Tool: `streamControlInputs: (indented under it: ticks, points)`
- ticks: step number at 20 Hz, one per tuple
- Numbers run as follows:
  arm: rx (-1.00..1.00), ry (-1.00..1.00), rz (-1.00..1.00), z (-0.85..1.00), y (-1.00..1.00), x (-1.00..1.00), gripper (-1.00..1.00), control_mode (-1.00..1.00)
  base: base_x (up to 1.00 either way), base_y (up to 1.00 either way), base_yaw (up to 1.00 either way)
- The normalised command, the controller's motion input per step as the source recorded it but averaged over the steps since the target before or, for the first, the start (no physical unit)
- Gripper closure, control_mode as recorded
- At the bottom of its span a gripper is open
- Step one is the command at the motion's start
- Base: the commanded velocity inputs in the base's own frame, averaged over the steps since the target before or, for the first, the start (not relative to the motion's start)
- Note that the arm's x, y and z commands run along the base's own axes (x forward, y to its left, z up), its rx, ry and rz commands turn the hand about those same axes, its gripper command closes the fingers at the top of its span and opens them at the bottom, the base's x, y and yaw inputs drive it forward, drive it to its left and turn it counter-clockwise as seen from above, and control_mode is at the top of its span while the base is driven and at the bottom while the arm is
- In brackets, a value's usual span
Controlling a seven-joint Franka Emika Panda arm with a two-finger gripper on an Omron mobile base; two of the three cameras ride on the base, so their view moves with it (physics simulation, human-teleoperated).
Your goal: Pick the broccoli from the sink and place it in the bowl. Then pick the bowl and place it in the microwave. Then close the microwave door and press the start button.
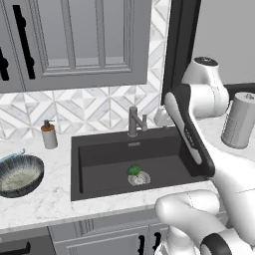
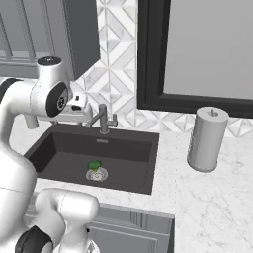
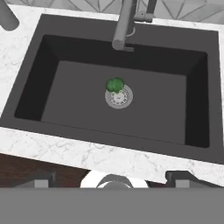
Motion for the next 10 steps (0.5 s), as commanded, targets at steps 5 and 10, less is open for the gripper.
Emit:
streamControlInputs:
  ticks: [5, 10]
  points:
    - [0.31, 0.0, -0.02, -0.44, -0.07, -0.34, -1.0, -1.0, 0.0, 0.0, 0.0]
    - [0.27, 0.0, -0.03, -0.52, -0.18, -0.01, -1.0, -1.0, 0.0, 0.0, 0.0]
